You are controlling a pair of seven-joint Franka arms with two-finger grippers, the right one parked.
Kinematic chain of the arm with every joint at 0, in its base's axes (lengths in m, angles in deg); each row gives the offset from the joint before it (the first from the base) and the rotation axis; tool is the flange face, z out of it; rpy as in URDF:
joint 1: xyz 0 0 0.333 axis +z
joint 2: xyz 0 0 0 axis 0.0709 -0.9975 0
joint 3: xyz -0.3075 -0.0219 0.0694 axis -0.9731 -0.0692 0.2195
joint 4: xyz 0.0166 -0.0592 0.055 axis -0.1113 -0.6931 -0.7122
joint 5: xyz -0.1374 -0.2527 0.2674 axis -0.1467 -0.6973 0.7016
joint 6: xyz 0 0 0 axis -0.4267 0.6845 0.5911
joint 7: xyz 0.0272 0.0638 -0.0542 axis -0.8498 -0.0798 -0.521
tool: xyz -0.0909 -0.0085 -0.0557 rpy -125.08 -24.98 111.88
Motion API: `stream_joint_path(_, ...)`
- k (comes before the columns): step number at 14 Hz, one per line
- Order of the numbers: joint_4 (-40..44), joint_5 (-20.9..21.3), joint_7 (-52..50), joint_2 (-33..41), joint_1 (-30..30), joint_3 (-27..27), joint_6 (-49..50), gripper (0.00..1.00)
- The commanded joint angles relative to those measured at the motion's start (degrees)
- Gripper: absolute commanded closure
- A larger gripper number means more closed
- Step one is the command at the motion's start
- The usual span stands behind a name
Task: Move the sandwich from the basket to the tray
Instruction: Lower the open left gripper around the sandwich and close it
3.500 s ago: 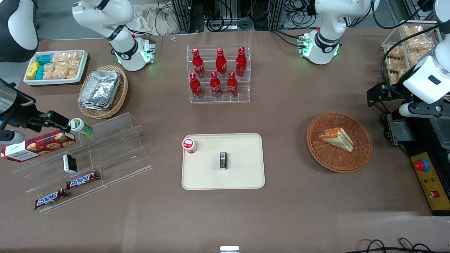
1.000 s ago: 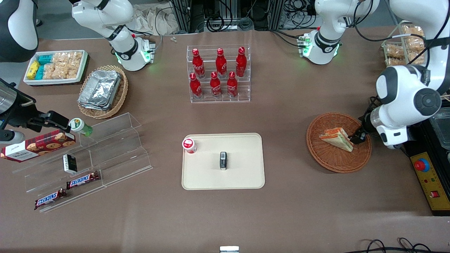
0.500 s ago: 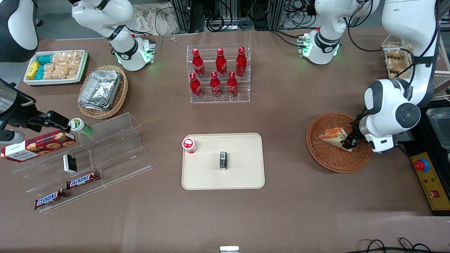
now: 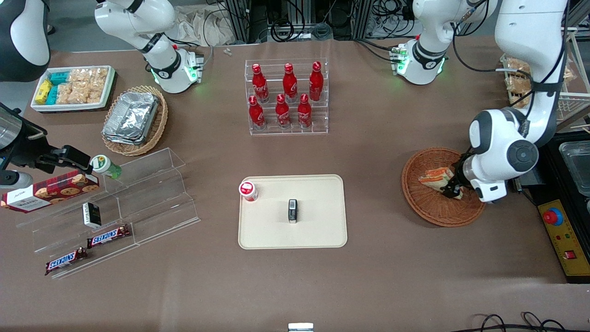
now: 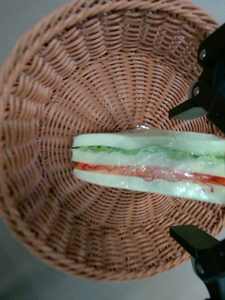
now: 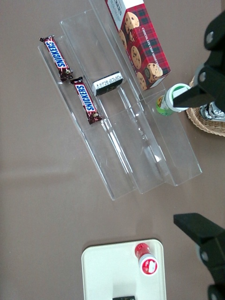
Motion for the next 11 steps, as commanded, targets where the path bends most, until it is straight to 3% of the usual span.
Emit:
stream_joint_path(1,-1.36,0.31,-1.92,-0.23,-0.12,-0.65,-2.58,0.00)
stream_joint_path(4,-1.28,0.40,-1.92,-0.75,-0.12,-0.83,-2.67,0.02)
stream_joint_path(5,-1.28,0.40,-1.92,-1.02,-0.12,-0.83,-2.76,0.11)
stream_joint_path(7,-1.36,0.40,-1.92,-1.20,-0.12,-0.75,-2.93,0.38)
stream_joint_path(10,-1.45,0.67,-1.65,-1.20,-0.12,-0.74,-2.85,0.99)
stream_joint_path(11,-1.45,0.75,-1.56,-1.11,-0.12,-0.74,-2.67,1.00)
